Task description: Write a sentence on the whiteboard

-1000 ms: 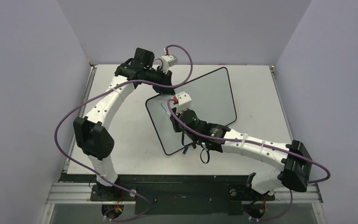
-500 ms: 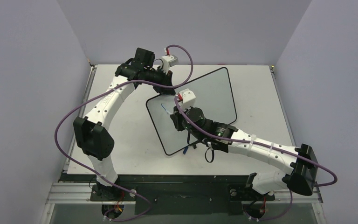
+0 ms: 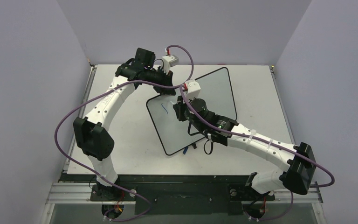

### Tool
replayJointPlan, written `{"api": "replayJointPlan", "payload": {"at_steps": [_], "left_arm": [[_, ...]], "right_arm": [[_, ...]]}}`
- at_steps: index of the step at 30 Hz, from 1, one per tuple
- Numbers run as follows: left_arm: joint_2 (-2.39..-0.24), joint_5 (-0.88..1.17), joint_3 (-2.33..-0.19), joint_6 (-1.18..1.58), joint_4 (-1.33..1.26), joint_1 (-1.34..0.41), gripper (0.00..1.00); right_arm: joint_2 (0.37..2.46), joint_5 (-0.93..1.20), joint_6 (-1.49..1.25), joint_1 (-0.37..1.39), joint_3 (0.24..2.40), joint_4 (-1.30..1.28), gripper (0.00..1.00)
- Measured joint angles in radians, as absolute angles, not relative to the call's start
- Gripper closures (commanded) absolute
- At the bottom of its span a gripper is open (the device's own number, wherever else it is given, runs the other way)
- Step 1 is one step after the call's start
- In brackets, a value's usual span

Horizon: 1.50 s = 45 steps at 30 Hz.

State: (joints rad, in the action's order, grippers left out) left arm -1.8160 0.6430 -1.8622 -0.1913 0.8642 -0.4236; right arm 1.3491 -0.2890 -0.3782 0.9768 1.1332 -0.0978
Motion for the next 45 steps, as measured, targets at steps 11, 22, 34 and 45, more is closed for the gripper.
{"api": "replayJointPlan", "payload": {"at_steps": [11,22,34,45], "left_arm": [[-1.814,0.634,-1.862,-0.187,0.864,-0.425,1.0],[-1.814,0.63,-1.862,-0.188,0.864,-0.425,1.0],[-1.814,0.629,-1.861,-0.188,0.863,-0.425,1.0],[-1.814,0.629,-1.857,-0.188,0.857,-0.425,1.0]], "right_arm": [[1.386,-0.266,-0.383,0.969,1.142,-0.085,1.0],[1.385,-0.237,-0.398,0.977,1.114,-0.059,1.0],[1.378,-0.211,-0.413,0.999,1.077,-0.052,1.0],[1.36,-0.226,-0.432,0.987,1.05,-0.054,1.0]]}}
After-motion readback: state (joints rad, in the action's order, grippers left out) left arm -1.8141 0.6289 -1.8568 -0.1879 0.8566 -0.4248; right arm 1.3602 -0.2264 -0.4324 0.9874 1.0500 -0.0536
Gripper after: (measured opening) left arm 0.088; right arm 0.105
